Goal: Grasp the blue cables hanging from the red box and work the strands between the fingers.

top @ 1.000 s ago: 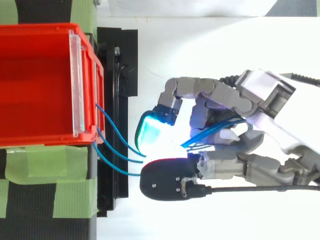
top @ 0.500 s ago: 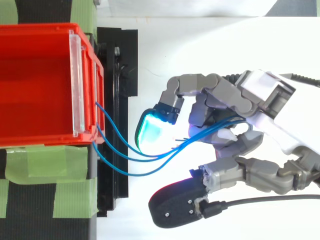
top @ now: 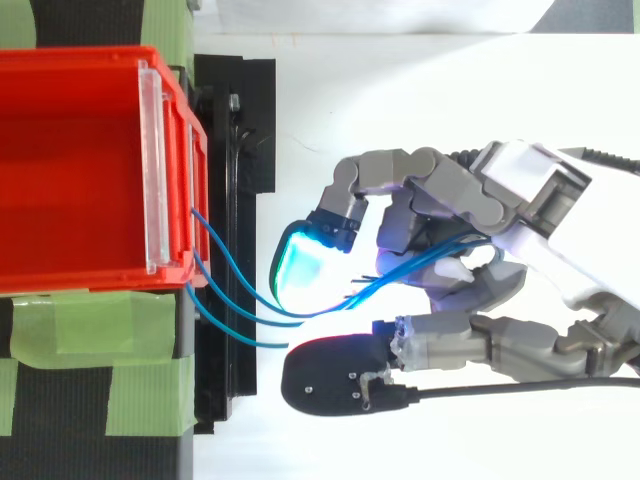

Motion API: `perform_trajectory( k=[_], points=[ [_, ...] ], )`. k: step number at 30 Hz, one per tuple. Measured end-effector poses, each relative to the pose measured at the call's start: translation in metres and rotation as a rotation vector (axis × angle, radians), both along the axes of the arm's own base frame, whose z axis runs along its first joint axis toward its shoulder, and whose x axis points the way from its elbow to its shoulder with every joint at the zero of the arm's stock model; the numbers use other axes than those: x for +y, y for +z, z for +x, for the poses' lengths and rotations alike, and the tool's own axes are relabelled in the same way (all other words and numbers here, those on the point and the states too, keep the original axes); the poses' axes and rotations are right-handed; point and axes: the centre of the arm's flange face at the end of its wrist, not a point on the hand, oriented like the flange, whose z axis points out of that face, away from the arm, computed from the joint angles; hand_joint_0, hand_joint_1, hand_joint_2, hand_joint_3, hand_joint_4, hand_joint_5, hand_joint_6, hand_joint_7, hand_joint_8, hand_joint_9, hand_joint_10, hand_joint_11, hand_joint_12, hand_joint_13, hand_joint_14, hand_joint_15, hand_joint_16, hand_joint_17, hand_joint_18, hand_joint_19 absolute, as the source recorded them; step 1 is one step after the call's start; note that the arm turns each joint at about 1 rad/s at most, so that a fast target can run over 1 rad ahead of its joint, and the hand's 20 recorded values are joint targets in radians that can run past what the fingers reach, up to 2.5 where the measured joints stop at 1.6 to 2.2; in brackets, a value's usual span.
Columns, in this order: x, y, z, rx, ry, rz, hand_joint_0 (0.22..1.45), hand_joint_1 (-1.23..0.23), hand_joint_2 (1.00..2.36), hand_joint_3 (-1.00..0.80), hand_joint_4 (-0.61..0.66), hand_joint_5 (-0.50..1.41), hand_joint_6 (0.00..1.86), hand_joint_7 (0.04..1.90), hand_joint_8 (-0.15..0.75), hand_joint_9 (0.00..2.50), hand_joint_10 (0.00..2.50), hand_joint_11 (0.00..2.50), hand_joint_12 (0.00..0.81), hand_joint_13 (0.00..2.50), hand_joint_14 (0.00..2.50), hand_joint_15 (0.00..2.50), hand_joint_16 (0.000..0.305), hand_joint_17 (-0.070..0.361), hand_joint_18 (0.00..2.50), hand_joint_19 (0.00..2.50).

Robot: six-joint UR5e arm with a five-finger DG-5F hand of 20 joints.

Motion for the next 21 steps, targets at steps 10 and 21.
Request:
perform_trajectory(
  k=[10,21],
  points=[
    [0.0,0.0001,0.0,-0.001,0.0,0.0,0.83,-0.63,1.01,-0.65,0.28,-0.01,0.8,1.18,0.559,0.4,2.5,2.5,0.611,1.1,2.5,1.64,0.062,0.14,1.53,0.7],
    [-0.0001,0.0001,0.0,0.0,0.0,0.0,0.81,-0.65,1.01,-0.65,0.29,-0.01,0.79,1.18,0.564,0.4,2.5,2.5,0.612,1.09,2.5,1.64,0.063,0.142,1.52,0.71]
  ],
)
